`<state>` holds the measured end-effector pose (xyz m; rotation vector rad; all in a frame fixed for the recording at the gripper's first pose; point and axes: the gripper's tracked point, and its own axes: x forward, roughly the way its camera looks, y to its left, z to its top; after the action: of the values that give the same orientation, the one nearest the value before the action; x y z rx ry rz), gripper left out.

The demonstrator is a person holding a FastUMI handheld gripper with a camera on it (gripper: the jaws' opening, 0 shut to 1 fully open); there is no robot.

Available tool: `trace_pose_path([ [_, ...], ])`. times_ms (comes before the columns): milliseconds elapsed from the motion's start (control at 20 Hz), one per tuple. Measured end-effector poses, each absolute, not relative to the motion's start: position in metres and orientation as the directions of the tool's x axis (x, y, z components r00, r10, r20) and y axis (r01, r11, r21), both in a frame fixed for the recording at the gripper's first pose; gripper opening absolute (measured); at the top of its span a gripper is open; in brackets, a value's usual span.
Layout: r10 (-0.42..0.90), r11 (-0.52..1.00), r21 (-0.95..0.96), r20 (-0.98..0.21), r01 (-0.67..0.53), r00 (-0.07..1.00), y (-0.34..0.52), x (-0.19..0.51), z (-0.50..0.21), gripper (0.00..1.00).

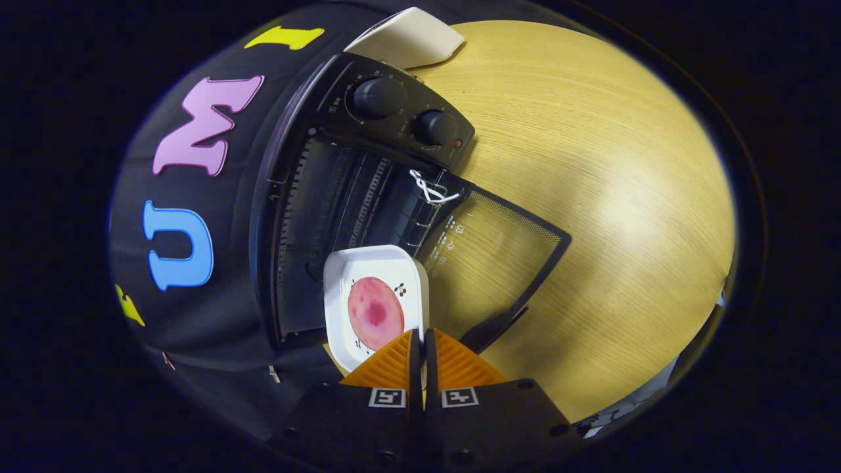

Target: Open the toaster oven, put the food inside, and close the toaster oven door.

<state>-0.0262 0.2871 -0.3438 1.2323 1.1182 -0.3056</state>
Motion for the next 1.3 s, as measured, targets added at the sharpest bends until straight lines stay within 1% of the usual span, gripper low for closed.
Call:
trace_pose_path([
  [250,0.264,0.225,0.583,-0.808,0.780,0.528,0.294,0.016,-0.355,0.05],
  [450,0.197,0.119,0.568,-0.818,0.815,0.541,0.288,0.044,-0.359,0.05],
  [650,0.167,0.037,0.551,-0.826,0.833,0.539,0.290,0.063,-0.362,0.05],
  [800,0.161,0.029,0.548,-0.828,0.836,0.538,0.288,0.069,-0.367,0.06],
  [900,0.168,-0.012,0.573,-0.806,0.819,0.567,0.285,0.073,-0.362,0.08],
  [1000,0.196,-0.045,0.600,-0.778,0.798,0.596,0.287,0.074,-0.356,0.17],
  [1050,0.208,-0.029,0.604,-0.776,0.796,0.596,0.287,0.070,-0.354,0.35],
  [1100,0.214,-0.018,0.613,-0.769,0.790,0.602,0.285,0.068,-0.350,0.43],
  [1150,0.225,-0.009,0.617,-0.766,0.787,0.602,0.283,0.066,-0.350,0.63],
  [1250,0.256,0.011,0.653,-0.734,0.757,0.629,0.281,0.058,-0.335,0.84],
  [1300,0.284,0.022,0.684,-0.704,0.729,0.652,0.281,0.056,-0.324,0.88],
])
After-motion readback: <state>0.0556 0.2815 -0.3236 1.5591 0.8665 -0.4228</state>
